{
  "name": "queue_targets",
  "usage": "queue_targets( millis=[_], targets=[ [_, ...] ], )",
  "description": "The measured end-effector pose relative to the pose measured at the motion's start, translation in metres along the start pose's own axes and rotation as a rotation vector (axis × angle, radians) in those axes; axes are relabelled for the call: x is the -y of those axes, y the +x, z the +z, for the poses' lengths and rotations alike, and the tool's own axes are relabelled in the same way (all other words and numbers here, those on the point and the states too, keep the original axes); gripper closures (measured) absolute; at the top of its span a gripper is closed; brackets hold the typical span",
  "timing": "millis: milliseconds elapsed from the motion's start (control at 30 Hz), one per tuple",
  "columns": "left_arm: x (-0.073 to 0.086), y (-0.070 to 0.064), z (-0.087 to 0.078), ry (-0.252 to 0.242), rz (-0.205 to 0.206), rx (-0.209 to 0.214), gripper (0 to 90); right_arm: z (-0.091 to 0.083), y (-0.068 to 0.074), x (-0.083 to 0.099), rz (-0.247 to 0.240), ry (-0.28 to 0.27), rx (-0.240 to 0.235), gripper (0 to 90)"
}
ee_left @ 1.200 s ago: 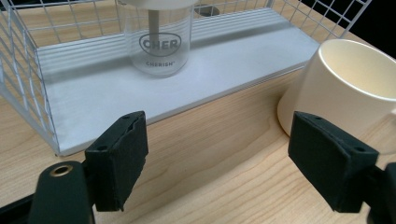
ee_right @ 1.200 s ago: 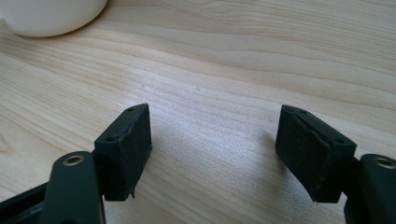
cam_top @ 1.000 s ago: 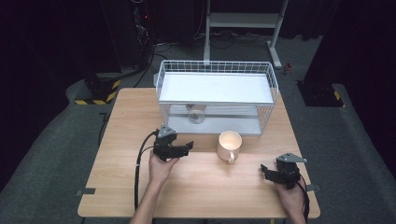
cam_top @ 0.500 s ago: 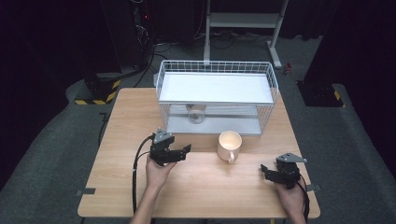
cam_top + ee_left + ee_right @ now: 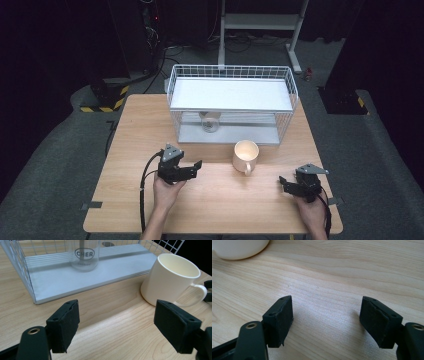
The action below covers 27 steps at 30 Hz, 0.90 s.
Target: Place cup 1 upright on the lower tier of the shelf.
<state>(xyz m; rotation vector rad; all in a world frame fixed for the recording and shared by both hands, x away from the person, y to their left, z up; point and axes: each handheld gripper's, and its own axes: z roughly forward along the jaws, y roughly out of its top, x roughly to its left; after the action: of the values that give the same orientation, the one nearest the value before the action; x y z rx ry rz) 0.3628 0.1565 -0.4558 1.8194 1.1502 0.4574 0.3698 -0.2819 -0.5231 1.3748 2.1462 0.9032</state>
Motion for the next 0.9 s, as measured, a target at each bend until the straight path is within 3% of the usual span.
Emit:
queue_targets(
  millis=[900],
  targets=[
    [0.027, -0.001, -0.005, 0.026, -0.013, -0.044, 20.9, 0.0, 0.0, 0.0, 0.0, 0.0, 0.0, 27.0]
  ],
)
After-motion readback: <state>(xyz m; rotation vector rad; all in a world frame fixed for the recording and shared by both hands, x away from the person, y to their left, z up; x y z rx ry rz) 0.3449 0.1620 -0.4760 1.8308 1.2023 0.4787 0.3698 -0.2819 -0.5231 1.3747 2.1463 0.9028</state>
